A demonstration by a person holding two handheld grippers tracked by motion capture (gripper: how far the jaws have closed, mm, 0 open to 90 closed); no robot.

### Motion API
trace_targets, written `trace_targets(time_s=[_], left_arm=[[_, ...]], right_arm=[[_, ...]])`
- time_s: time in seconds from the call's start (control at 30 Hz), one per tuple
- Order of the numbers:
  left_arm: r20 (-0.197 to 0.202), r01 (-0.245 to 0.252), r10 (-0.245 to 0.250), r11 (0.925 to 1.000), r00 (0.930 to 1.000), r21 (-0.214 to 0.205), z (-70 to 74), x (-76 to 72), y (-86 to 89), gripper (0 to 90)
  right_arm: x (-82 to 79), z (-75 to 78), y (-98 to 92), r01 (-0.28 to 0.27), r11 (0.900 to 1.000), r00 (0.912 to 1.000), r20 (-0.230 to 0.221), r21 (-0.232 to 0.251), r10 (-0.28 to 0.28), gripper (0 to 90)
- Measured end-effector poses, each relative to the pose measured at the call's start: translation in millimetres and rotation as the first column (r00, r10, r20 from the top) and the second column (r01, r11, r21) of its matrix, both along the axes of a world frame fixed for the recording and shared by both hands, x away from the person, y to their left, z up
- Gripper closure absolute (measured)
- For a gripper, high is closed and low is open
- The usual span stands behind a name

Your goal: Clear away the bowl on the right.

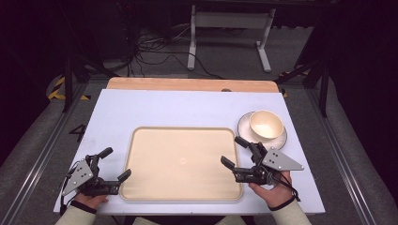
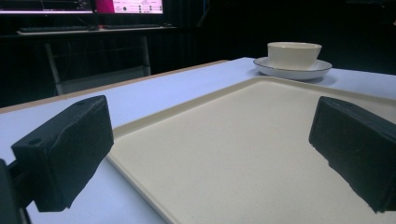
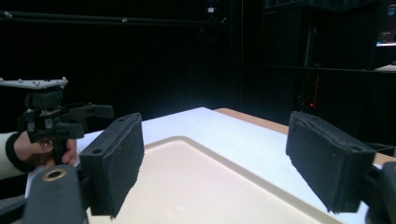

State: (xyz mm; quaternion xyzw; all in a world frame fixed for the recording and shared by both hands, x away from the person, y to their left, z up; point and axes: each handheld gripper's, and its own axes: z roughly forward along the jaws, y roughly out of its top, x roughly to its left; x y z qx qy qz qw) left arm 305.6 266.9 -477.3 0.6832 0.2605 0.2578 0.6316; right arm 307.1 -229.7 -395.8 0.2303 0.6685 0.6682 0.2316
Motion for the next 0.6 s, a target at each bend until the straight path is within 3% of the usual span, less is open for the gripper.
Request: trace_targets(time_s=[0.6], left_arm=[[-0.007,0.0,0.0,1.0,1.0,-0.001,0.1,0.6,0.2,0.4]], right_arm=[[5.8,18.5,8.2,-0.043,0.9991,0.9987,0.028,-0.001,0.043,27.9]])
